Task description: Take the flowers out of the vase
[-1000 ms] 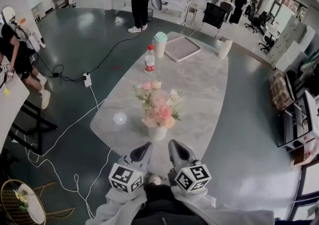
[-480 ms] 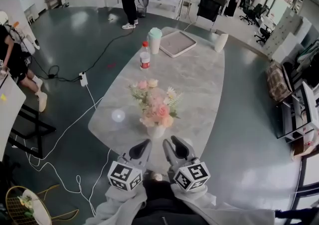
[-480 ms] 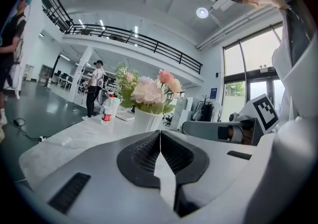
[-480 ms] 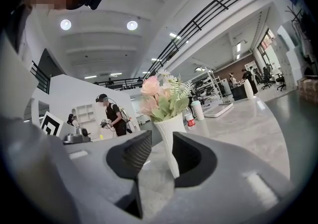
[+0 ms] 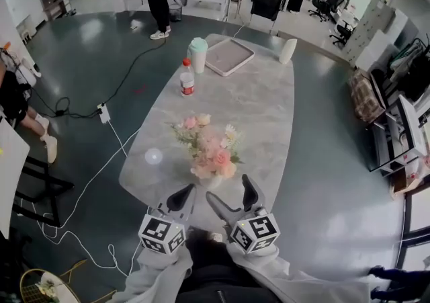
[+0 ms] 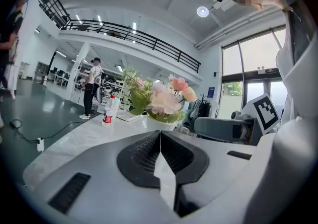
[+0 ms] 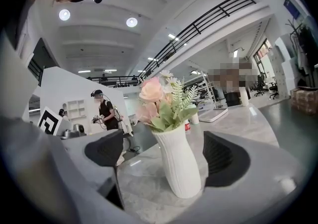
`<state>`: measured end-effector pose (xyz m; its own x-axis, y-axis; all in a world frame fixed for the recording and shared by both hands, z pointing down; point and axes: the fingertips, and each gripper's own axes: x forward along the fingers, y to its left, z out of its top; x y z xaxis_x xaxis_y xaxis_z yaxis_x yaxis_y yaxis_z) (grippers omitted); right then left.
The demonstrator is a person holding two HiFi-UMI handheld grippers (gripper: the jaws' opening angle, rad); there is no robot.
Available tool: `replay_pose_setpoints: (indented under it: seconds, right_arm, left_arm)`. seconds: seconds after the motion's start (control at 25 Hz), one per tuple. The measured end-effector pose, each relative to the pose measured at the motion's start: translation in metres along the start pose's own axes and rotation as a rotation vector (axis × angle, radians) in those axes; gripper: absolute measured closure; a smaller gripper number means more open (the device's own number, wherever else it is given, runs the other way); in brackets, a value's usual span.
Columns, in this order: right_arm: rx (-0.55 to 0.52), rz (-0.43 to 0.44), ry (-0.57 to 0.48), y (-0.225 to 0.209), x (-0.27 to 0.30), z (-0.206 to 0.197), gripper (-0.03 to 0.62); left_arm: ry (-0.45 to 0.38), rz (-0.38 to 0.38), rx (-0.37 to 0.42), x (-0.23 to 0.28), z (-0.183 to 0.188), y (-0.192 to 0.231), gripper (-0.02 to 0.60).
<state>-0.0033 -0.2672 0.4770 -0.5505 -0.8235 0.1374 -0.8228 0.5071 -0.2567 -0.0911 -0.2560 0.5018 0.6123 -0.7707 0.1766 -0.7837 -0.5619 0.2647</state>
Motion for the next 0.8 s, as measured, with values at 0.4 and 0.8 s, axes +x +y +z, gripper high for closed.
replay_pose_setpoints:
  seconds: [0.4,0.8]
  right_arm:
    - [-0.066,-0.003,0.013,-0.009,0.030,0.014,0.092]
    - [-0.103,0.040,0.008,-0.009,0.059,0.020,0.092]
  left_arm:
    - [-0.007,0.007,0.017,0.025,0.023,0.033,0.578]
    - [-0.022,0.007,0.032,0.057,0.042,0.058,0.578]
